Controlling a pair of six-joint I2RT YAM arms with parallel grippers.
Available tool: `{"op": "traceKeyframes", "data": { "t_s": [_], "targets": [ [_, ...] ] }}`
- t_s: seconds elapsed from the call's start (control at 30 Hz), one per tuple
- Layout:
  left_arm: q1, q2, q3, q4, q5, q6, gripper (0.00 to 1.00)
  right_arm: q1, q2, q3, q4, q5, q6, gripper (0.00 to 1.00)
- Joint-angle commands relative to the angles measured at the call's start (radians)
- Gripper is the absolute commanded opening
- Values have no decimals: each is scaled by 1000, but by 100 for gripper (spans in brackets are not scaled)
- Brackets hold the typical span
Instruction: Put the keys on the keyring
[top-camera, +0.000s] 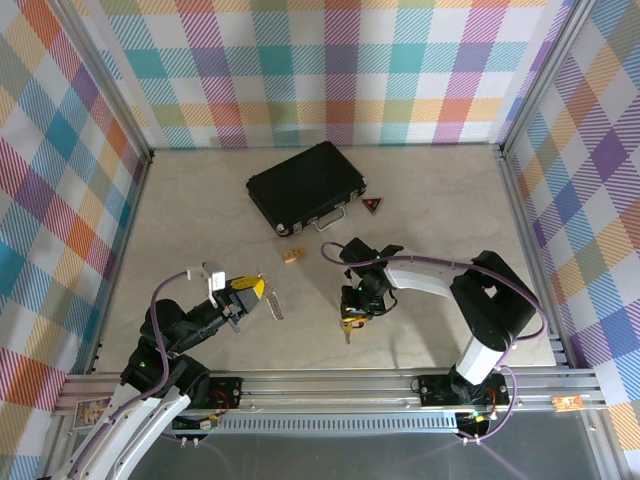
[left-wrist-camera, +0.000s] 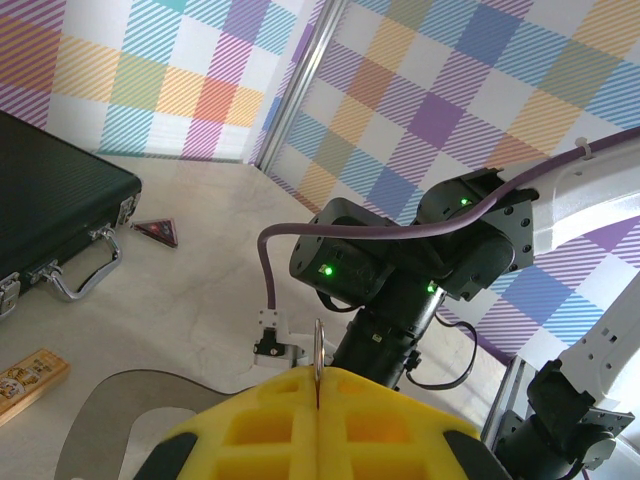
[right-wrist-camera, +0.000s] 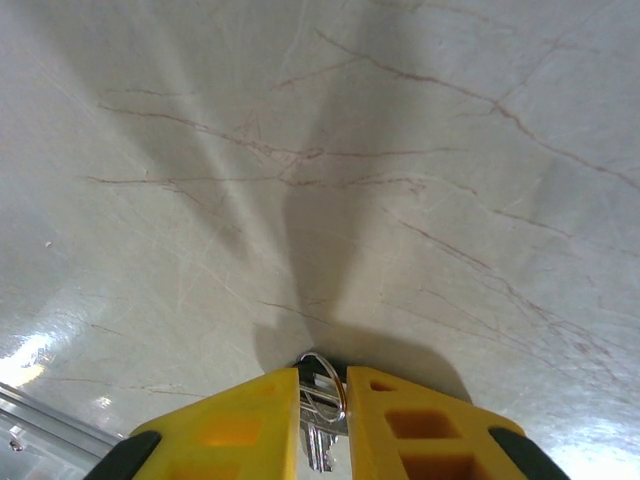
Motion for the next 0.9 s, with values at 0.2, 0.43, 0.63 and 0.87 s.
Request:
{"op": "traceKeyframes", "data": {
  "t_s": [0.2, 0.43, 0.63, 0.87],
  "targets": [
    [-9, -5, -9, 55, 11, -16, 0, 11, 12, 30, -21, -17, -12, 18],
    [-9, -6, -9, 55, 10, -16, 0, 12, 21, 30, -18, -11, -16, 16],
    [-9, -6, -11, 56, 10, -15, 0, 14, 23, 35, -28, -8, -23, 14],
    [-7, 31, -2, 63, 14, -10, 0, 17, 0, 31, -22, -5, -50, 2]
  ]
}}
